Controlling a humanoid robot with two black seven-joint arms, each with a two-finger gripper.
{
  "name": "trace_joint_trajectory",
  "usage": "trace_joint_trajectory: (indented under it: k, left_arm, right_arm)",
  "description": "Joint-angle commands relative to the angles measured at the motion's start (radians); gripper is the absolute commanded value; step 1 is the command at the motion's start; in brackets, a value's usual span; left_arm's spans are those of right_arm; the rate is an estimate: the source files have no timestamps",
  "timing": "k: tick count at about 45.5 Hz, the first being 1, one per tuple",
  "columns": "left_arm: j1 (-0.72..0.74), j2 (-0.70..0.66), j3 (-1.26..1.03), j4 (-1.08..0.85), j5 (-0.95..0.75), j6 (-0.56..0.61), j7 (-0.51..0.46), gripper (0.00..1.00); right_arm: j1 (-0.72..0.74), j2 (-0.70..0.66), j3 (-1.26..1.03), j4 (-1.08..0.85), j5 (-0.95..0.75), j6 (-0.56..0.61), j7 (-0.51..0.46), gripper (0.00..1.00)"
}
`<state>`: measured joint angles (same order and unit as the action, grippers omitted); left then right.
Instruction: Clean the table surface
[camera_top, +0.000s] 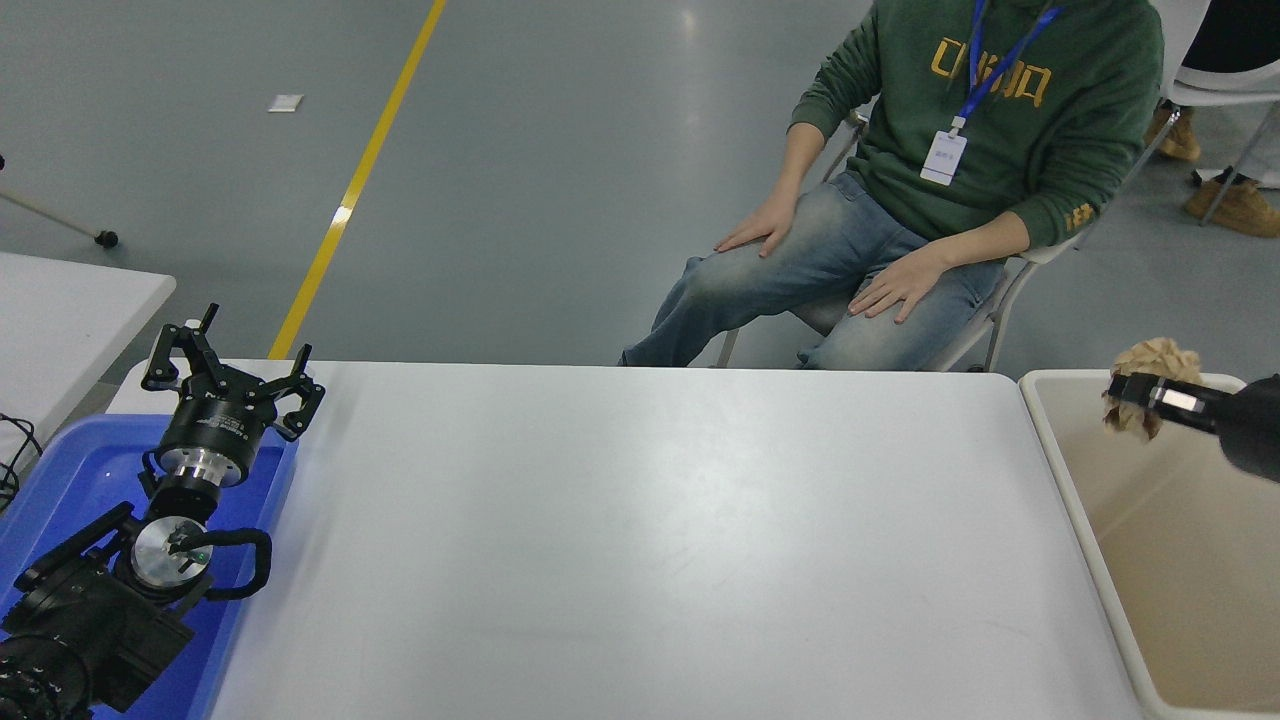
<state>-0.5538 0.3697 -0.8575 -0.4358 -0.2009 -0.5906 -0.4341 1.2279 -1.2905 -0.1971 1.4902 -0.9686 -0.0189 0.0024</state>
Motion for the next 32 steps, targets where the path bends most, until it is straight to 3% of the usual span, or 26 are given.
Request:
trace_joint_trajectory:
  k: [1,11,32]
  left_arm:
    - [0.000,0.000,0.000,0.000,0.000,0.000,0.000,1.00]
    - [0.000,0.000,0.000,-0.001,0.000,0.000,0.000,1.00]
    - [0.000,0.000,0.000,0.000,0.000,0.000,0.000,1.00]
  right_arm:
    - [-0.011,-0.055,0.027,-0.059,-0.045,0.048,0.005,0.00]
    - [-0.070,-0.030,0.027,-0.217,-0.038,0.027,0.007,0.00]
    - [-0.311,0.209,0.041,-0.505,0.050,-0.130,0.014,0.00]
